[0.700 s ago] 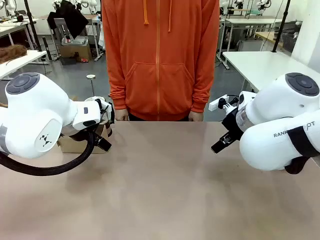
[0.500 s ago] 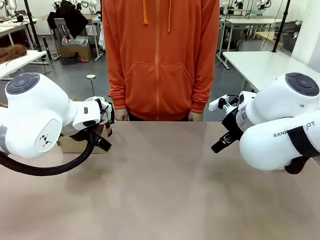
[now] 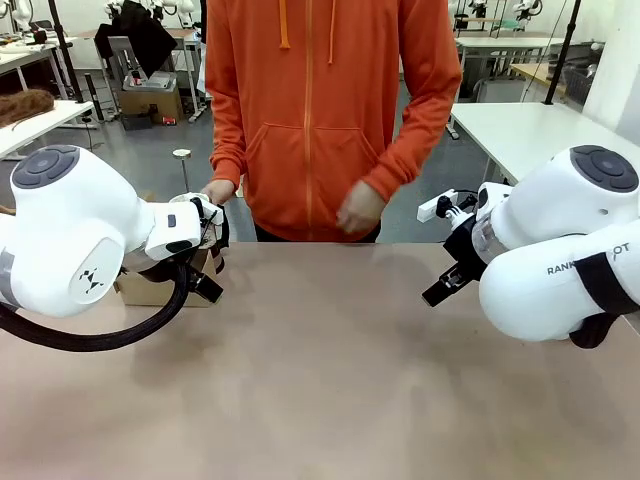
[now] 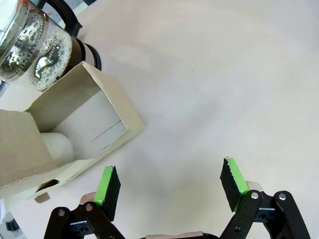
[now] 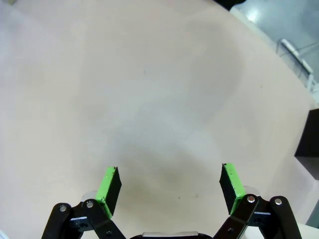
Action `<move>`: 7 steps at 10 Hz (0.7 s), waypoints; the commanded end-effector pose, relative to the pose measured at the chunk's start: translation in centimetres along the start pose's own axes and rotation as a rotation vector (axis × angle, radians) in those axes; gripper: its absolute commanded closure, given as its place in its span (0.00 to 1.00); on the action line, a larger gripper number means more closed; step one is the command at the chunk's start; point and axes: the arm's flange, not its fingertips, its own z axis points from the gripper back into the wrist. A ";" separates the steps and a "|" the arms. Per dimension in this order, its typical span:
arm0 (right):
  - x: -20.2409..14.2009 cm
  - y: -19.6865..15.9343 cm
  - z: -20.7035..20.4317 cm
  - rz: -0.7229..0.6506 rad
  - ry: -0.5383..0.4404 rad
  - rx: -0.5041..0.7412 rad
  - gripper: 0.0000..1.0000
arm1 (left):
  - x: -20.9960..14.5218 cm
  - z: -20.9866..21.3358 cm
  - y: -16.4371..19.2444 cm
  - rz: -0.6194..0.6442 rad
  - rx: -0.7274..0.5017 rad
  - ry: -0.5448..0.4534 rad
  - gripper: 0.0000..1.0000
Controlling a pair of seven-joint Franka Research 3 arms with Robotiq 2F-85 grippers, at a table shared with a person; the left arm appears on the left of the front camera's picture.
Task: Pour a drink into a cup and package it in a carrier.
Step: Pick up the 600 ml Paper Cup and place it in the middle top area of the table.
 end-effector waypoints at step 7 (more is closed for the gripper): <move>12.2 -12.5 9.6 0.012 -0.002 0.191 0.00 | 0.0 0.0 0.0 0.000 0.000 0.000 0.00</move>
